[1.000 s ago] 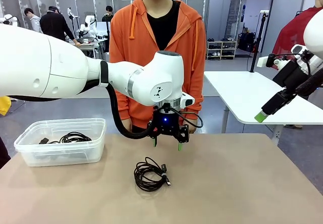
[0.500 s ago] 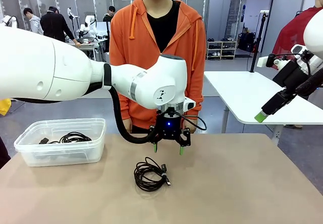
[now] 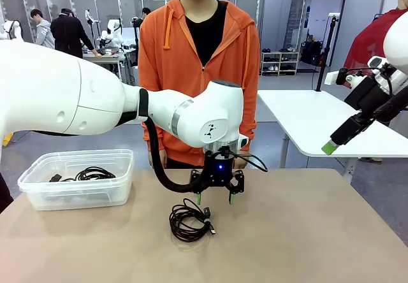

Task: Organize and store the cables.
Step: Place the USB Extension Cable into the Organizing box.

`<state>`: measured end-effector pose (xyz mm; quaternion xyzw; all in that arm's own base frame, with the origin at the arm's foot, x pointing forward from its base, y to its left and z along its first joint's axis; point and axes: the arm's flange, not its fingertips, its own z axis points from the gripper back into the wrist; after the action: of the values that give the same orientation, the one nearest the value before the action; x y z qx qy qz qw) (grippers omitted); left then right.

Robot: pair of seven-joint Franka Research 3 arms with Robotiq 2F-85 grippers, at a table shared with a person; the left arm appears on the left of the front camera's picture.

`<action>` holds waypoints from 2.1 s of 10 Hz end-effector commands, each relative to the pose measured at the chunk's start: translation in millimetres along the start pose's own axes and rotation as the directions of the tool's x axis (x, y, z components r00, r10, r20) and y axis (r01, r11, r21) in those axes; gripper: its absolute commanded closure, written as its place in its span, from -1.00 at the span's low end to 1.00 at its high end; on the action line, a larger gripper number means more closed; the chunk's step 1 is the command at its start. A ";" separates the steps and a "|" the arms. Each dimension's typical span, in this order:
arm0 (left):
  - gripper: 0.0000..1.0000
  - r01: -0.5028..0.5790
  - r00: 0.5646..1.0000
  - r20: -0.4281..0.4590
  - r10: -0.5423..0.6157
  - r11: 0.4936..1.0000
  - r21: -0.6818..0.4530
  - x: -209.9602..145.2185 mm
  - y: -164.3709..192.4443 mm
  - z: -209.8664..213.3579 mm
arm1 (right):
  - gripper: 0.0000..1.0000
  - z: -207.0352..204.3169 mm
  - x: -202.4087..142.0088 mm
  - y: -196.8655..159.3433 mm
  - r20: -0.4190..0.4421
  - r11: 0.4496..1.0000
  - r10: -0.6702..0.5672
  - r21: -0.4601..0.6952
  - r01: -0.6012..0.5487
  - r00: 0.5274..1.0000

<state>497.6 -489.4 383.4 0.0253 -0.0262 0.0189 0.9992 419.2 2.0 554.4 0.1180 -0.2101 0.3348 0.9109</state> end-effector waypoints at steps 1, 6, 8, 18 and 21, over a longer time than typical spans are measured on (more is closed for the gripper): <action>-1.00 -0.024 1.000 0.015 0.024 1.000 -0.012 -0.1 0.5 -13.4 | -1.00 0.7 0.1 0.6 0.005 1.000 -0.018 0.001 0.018 1.000; -1.00 -0.072 0.996 0.054 0.072 0.997 -0.001 9.9 2.2 -39.7 | -1.00 0.7 0.1 0.6 0.005 1.000 -0.018 0.001 0.018 1.000; -1.00 -0.081 0.996 0.028 0.081 0.997 -0.008 13.9 4.7 -52.0 | -1.00 0.7 0.1 0.6 0.005 1.000 -0.018 0.001 0.018 1.000; -0.89 -0.113 0.993 0.033 0.114 0.993 -0.028 2.4 9.1 -84.5 | -1.00 0.7 0.1 0.6 0.005 1.000 -0.018 0.001 0.018 1.000; -0.22 -0.103 0.993 0.058 0.104 0.995 -0.015 -1.4 10.6 -83.5 | -1.00 0.7 0.1 0.6 0.005 1.000 -0.018 0.001 0.018 1.000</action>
<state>509.9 -484.7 302.8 0.0094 -0.0362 0.0604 0.9975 419.2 2.0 554.4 0.1180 -0.2101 0.3348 0.9109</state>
